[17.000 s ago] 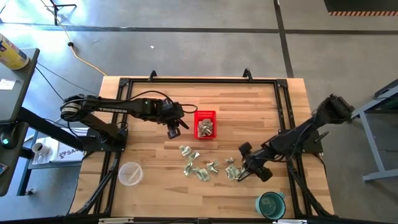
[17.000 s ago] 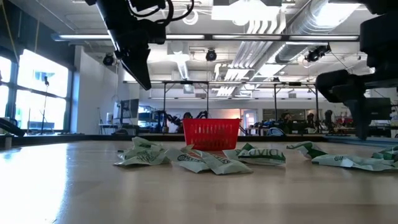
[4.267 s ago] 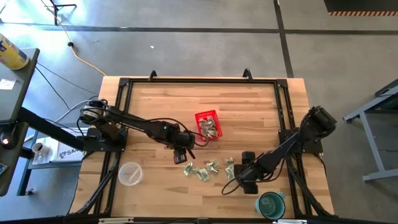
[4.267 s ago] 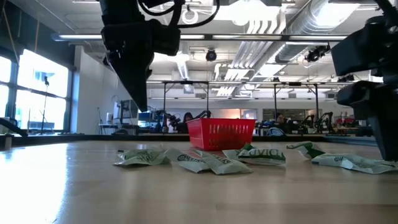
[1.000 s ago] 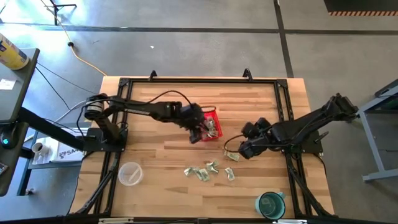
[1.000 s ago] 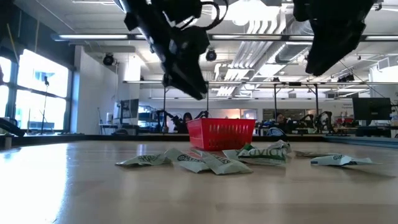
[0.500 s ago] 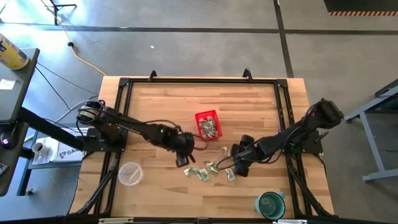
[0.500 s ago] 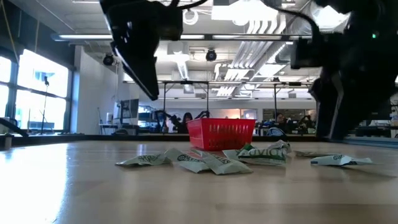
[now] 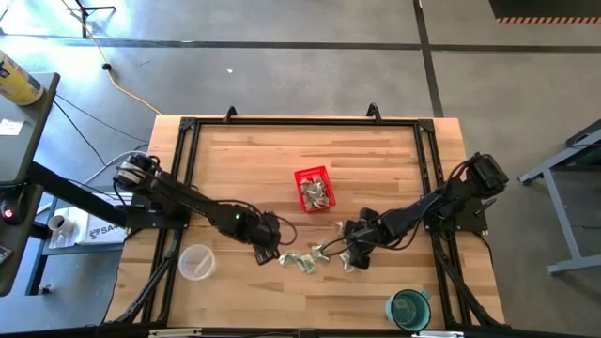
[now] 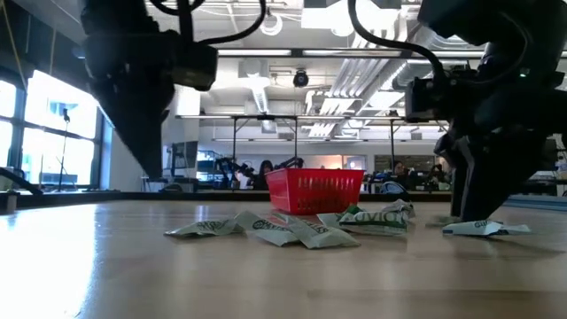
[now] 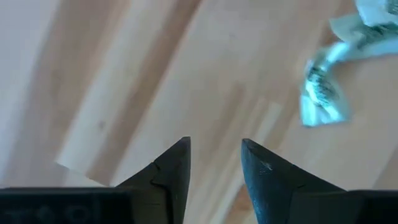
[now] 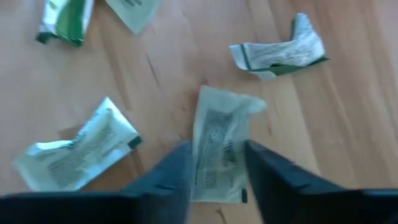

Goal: Pick and place items into bin
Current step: Put the light green stevia packet into the red bin

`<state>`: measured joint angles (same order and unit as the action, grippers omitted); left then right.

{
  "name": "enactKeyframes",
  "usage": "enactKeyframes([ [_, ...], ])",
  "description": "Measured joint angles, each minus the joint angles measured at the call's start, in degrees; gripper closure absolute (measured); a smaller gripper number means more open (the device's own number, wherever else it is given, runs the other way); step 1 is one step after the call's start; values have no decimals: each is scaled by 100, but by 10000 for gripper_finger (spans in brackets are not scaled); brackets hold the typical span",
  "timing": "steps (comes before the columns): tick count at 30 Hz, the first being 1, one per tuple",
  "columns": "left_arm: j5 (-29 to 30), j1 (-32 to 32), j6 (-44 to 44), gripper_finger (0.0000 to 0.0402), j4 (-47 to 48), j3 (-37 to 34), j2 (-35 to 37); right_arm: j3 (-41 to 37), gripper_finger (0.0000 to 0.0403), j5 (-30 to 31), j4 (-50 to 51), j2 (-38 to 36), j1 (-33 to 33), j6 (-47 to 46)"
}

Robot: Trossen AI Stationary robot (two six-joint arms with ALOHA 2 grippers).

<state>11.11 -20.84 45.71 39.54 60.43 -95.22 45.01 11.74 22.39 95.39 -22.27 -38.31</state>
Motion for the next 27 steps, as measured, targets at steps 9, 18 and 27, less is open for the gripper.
enactKeyframes([
  [9,29,-318,394,225,-1182,-138,-53,455,388,313,720,-475,445,-57],
  [18,32,-317,580,225,-1779,-143,-333,1082,385,-240,31,-941,2139,1166],
  [27,0,-317,1314,162,-2016,-132,-488,1361,246,-1722,-215,-444,2854,1403],
])
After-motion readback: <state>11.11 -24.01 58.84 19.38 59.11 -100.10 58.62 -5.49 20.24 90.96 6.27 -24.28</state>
